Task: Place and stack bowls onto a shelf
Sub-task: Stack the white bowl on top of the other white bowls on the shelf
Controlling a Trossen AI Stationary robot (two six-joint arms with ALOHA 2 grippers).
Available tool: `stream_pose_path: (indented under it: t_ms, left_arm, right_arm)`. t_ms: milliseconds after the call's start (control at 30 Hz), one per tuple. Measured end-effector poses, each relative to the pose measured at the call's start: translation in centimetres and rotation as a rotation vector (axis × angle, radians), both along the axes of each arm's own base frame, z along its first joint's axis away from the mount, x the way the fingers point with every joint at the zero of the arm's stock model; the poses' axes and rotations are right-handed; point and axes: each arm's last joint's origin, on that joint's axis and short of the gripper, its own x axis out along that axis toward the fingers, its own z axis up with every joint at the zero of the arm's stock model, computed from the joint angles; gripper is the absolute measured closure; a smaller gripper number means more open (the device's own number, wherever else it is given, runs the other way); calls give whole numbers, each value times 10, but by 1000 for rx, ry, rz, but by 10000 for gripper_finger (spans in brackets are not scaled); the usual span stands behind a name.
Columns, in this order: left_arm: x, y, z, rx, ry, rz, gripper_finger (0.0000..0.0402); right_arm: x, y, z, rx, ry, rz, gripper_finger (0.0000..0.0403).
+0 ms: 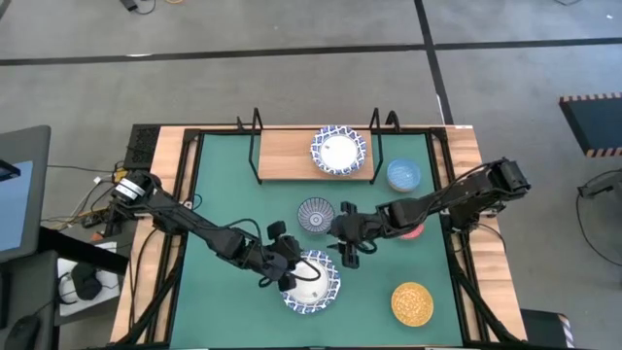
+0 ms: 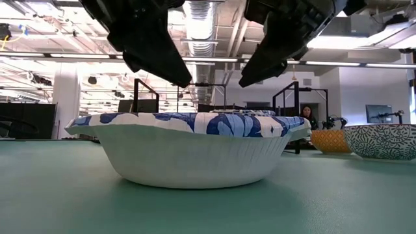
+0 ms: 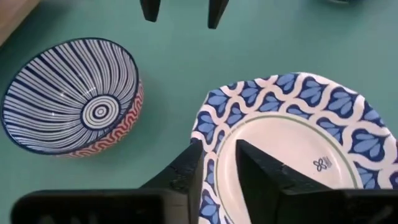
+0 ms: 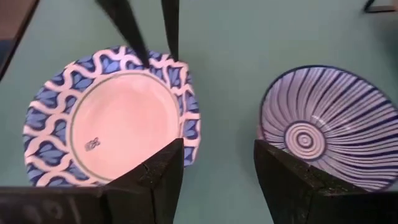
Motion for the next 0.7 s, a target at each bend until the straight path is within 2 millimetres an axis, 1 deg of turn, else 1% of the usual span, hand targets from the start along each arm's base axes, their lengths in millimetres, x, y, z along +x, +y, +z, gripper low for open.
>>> stream_pose_path:
  t_ms: [133, 200, 267, 367, 433, 533, 633, 700]
  left_arm:
    - [1, 0, 0, -29, -9, 12, 283]
    - [3, -2, -4, -55, 0, 3, 267]
    - [3, -3, -12, -77, 52, -32, 254]
    - [4, -7, -22, -131, 114, -115, 245]
    - [8, -8, -27, -163, 113, -124, 245]
    - [7, -3, -30, -168, 151, -101, 254]
    - [8, 1, -31, -165, 157, -62, 271]
    - [9, 3, -31, -164, 153, -57, 289]
  right_arm:
    - [0, -6, -1, 11, 13, -36, 183]
    - [0, -9, -2, 9, 29, -47, 183]
    - [-3, -12, -3, 2, 56, -55, 183]
    - [-9, -18, 3, -4, 74, -72, 184]
    - [-11, -20, 8, -5, 71, -78, 184]
    - [-14, -20, 9, -11, 82, -82, 184]
    - [-18, -21, 13, -10, 81, -83, 184]
    - [-17, -21, 15, -7, 64, -84, 184]
